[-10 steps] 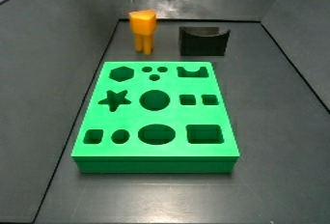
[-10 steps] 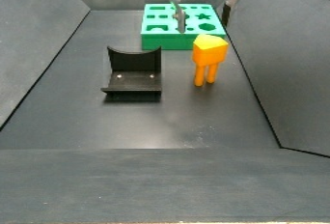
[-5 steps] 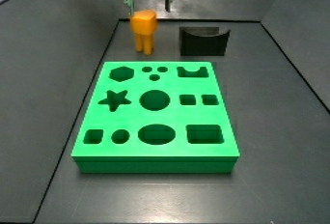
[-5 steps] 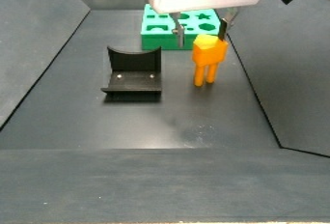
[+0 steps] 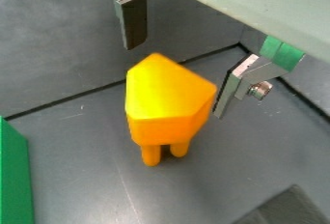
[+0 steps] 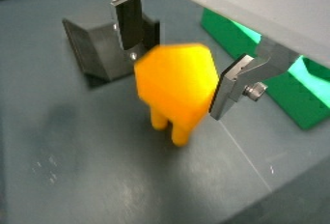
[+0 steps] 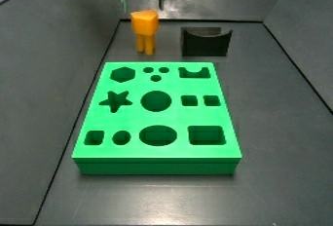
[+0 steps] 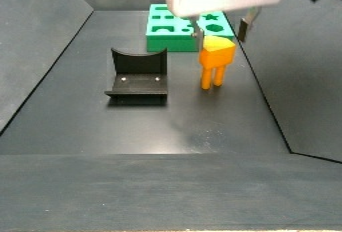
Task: Pick up the 3 prong object. Move up. Move to above the board. Insert the 3 prong object.
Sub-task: Pick up the 3 prong object.
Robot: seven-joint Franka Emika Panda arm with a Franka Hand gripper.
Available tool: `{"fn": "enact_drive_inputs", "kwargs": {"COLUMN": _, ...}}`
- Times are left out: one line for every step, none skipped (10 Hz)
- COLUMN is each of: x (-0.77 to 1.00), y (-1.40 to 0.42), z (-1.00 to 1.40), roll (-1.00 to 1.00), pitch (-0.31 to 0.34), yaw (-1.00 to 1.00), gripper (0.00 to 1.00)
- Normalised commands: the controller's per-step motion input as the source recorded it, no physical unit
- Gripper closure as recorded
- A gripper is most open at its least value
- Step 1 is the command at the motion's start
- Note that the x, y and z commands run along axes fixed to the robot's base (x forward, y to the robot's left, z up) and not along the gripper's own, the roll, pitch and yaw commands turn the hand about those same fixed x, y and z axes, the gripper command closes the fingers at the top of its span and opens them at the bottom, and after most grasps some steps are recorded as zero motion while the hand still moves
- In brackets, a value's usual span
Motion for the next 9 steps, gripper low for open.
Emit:
{"fn": "enact_drive_inputs", "kwargs": {"x": -0.02, "y": -0.02, "z": -0.73, "roll": 0.3, "pitch": -0.047, "yaw": 0.0, "gripper": 0.0}}
{"fn": "enact_drive_inputs", "kwargs": {"x": 0.0, "y": -0.01, "z": -0.65, "roll": 0.25, "pitch": -0.033, "yaw": 0.0, "gripper": 0.0}}
{"fn": "enact_drive_inputs", "kwargs": {"x": 0.0, "y": 0.0, "z": -0.6, "roll": 0.23, "pitch": -0.026, "yaw": 0.0, "gripper": 0.0}}
{"fn": "enact_drive_inputs", "kwargs": {"x": 0.0, "y": -0.01, "z": -0.44, "roll": 0.19, "pitch": 0.0, "yaw": 0.0, "gripper": 0.0}}
{"fn": "enact_drive_inputs", "kwargs": {"x": 0.0, "y": 0.0, "z": -0.05, "roll": 0.02, "pitch": 0.0, "yaw": 0.0, "gripper": 0.0}}
{"fn": "enact_drive_inputs", "kwargs": {"x": 0.0, "y": 0.0, "z": 0.0, "roll": 0.0, "pitch": 0.0, "yaw": 0.0, "gripper": 1.0}}
{"fn": "enact_drive_inputs", "kwargs": {"x": 0.0, "y": 0.0, "z": 0.0, "roll": 0.0, "pitch": 0.0, "yaw": 0.0, "gripper": 1.0}}
{"fn": "enact_drive_inputs", "kwargs": {"x": 0.0, "y": 0.0, "z": 0.0, "roll": 0.0, "pitch": 0.0, "yaw": 0.0, "gripper": 1.0}}
{"fn": "enact_drive_inputs", "kwargs": {"x": 0.0, "y": 0.0, "z": 0.0, "roll": 0.0, "pitch": 0.0, "yaw": 0.0, "gripper": 1.0}}
